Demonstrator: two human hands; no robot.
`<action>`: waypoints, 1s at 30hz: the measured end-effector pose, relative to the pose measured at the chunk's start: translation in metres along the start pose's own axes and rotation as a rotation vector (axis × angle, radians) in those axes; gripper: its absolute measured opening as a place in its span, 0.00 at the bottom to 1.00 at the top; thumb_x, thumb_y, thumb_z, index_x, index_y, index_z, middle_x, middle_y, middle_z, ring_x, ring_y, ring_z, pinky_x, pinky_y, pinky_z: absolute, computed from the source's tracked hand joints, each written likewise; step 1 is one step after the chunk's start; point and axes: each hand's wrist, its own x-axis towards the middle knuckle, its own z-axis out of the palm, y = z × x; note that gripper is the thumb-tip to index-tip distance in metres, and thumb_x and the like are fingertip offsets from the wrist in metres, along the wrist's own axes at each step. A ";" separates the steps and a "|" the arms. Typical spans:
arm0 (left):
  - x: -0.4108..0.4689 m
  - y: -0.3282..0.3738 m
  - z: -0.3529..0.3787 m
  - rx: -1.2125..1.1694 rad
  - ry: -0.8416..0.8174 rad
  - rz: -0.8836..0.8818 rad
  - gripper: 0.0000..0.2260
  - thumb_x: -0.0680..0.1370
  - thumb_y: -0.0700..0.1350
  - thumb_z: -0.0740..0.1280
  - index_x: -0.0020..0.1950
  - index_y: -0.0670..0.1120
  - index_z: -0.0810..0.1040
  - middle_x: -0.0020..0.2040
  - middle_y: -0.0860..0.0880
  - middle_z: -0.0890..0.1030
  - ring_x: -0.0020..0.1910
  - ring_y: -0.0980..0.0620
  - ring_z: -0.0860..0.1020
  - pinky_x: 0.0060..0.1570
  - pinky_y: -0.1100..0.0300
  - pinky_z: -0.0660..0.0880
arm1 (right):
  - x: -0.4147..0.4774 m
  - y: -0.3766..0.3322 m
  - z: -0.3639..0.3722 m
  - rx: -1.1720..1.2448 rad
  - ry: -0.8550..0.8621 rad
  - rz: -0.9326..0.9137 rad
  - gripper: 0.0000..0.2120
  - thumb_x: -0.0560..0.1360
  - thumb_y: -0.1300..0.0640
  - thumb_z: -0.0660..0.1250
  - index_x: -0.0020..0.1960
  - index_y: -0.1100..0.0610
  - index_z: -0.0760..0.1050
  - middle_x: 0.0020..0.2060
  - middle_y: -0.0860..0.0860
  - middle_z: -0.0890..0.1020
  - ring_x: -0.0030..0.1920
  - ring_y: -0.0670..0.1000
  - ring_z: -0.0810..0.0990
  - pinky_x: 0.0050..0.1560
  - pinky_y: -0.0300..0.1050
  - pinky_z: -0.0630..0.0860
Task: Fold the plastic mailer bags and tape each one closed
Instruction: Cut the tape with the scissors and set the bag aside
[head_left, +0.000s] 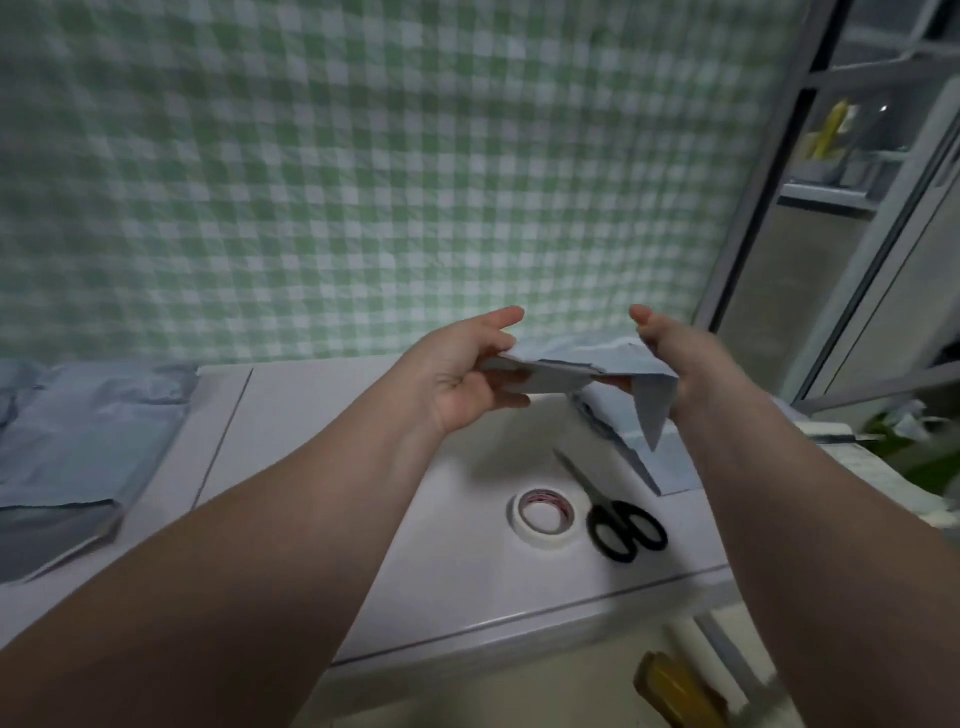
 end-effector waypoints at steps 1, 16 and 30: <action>0.009 -0.006 0.013 0.003 -0.011 0.003 0.19 0.78 0.33 0.55 0.63 0.47 0.75 0.51 0.40 0.76 0.45 0.41 0.75 0.58 0.43 0.71 | 0.005 -0.008 -0.011 -0.064 0.024 -0.014 0.20 0.80 0.67 0.51 0.68 0.56 0.70 0.68 0.62 0.69 0.39 0.56 0.80 0.17 0.38 0.71; 0.094 -0.097 0.108 0.052 0.073 -0.061 0.20 0.68 0.28 0.56 0.46 0.47 0.82 0.60 0.40 0.78 0.61 0.43 0.75 0.63 0.50 0.73 | 0.114 -0.013 -0.118 -0.593 0.220 -0.190 0.11 0.75 0.66 0.61 0.46 0.56 0.81 0.38 0.55 0.77 0.33 0.52 0.73 0.29 0.36 0.72; 0.069 -0.104 0.107 1.017 0.019 -0.121 0.07 0.77 0.35 0.60 0.44 0.44 0.74 0.39 0.44 0.80 0.38 0.47 0.78 0.35 0.57 0.73 | 0.080 0.006 -0.127 -1.998 0.278 -0.190 0.14 0.75 0.64 0.59 0.59 0.57 0.74 0.53 0.54 0.76 0.57 0.56 0.76 0.45 0.46 0.67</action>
